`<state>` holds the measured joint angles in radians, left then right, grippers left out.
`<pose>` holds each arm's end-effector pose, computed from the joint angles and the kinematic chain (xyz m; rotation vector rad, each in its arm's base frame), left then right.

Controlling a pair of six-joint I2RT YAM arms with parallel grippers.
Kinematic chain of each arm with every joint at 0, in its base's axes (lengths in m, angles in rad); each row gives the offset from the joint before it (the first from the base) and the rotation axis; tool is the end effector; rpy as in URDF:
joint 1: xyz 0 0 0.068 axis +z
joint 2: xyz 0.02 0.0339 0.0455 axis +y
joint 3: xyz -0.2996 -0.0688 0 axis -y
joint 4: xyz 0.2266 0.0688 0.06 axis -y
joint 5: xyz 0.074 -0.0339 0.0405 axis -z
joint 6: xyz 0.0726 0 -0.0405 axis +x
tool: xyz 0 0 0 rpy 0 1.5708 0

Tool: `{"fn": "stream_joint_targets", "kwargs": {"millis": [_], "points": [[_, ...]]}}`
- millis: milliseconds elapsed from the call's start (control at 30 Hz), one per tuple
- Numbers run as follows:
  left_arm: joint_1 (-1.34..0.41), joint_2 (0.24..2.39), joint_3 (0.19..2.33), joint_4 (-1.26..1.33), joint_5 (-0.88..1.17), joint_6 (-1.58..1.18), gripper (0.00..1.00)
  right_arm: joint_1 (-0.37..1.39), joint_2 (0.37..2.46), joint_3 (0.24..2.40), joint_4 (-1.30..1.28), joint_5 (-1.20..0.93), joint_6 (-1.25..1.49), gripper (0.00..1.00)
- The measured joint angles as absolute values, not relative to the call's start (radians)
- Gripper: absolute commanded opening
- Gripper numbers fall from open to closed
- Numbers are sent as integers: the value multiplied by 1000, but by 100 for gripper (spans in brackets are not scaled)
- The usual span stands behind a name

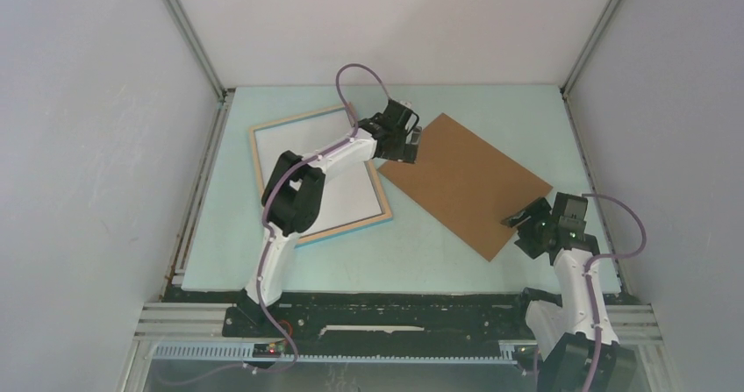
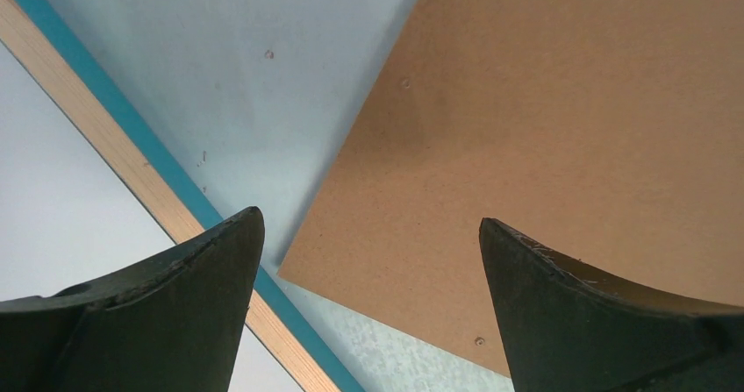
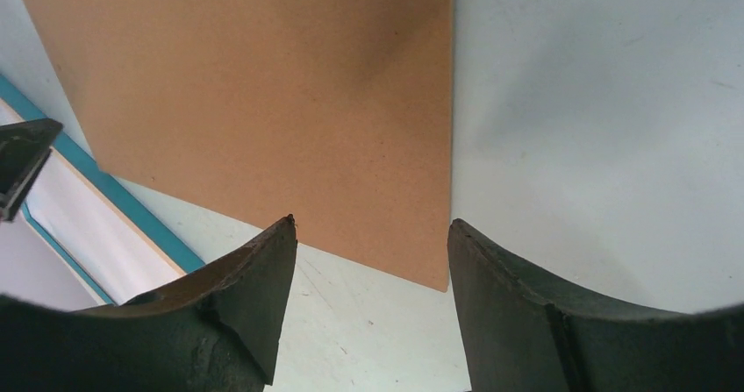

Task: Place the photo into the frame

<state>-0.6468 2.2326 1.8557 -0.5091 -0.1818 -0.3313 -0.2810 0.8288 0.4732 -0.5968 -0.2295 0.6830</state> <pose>0.4300 -0.3082 0.2096 0.3059 2.4292 -0.2129 0.1340 -0.0215 0.1938 1.0965 2.2980 0.4496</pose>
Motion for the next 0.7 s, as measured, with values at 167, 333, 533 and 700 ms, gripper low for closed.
{"fn": "stream_joint_targets", "kwargs": {"millis": [167, 333, 533, 700], "points": [[-647, 2269, 1860, -543, -181, -340, 100, -281, 865, 469, -585, -233, 697, 71], [-640, 2271, 1860, -550, -168, -349, 100, -281, 874, 454, -580, -205, 696, 71], [-608, 2283, 1859, -549, -95, -395, 100, -281, 886, 449, -537, -188, 668, 71], [-575, 2286, 1859, -545, -30, -419, 100, -282, 896, 435, -505, -188, 664, 71]]}}
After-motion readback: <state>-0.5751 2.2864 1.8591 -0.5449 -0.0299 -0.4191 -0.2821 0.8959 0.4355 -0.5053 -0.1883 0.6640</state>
